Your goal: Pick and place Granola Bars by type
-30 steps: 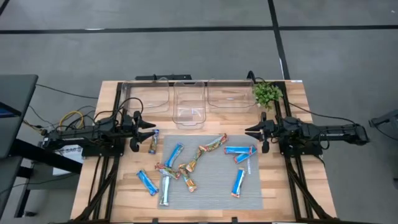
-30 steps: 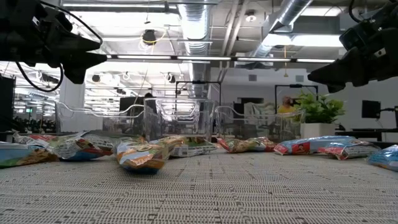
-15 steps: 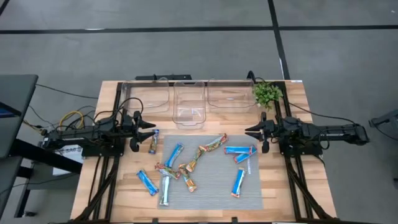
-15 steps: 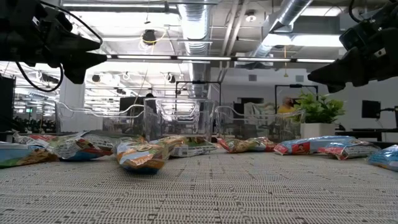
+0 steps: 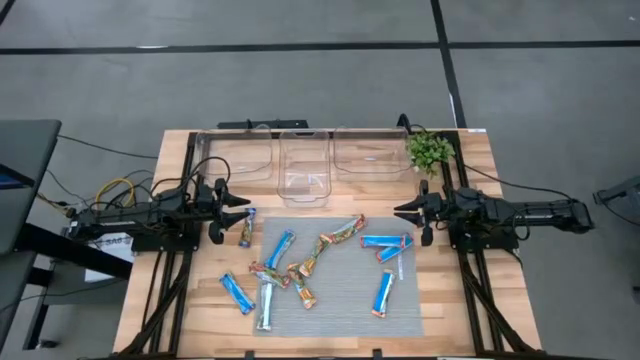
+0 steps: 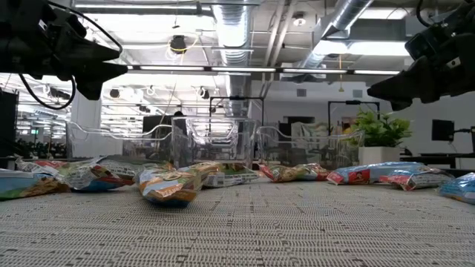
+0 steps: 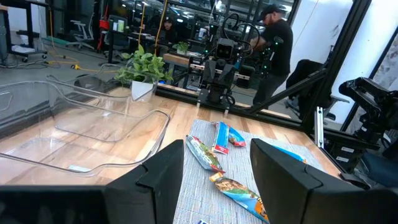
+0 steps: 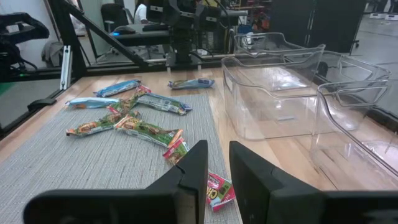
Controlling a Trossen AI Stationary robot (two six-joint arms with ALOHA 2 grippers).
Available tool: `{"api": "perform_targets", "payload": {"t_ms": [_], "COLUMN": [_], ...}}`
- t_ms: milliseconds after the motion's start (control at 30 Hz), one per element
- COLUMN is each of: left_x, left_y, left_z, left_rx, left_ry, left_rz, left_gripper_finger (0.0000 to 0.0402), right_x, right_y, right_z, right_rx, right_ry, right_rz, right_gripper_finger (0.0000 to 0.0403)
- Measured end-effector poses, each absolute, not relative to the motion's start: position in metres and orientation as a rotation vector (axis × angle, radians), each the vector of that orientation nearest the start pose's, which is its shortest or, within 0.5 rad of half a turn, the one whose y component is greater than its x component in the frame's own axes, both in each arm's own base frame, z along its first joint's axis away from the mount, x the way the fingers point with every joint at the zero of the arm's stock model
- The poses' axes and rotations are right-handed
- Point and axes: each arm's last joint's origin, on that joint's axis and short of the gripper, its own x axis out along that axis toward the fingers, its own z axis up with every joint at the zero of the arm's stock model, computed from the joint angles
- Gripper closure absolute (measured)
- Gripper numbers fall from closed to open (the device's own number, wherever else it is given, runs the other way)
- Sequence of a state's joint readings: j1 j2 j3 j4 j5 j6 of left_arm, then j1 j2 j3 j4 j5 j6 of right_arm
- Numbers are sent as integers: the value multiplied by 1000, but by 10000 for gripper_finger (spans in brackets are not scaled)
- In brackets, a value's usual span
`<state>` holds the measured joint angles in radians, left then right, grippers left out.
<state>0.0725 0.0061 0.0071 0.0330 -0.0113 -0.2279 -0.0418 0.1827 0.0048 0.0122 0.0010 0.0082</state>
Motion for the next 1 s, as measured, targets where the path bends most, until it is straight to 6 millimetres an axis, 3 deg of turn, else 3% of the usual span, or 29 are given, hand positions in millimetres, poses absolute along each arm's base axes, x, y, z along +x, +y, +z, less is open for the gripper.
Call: {"api": "perform_targets", "payload": {"t_ms": [167,400,500,1000], "left_x": [97,97,97,97], "left_y": [7,5,6,7], "left_z": [169,171,171,169], "left_rx": [-277,-809,-940,-1099], "left_ry": [-44,-41,-43,-10], "left_rz": [75,4,21,82], "left_gripper_finger": [223,223,223,223], "right_x": [107,107,107,107], "right_y": [-5,-5,-5,-5], "right_z": [151,151,151,151], "right_rx": [12,12,12,12], "right_ry": [165,166,166,165], "right_rz": [-43,-44,-44,-44], "right_gripper_finger": [344,344,344,344]}}
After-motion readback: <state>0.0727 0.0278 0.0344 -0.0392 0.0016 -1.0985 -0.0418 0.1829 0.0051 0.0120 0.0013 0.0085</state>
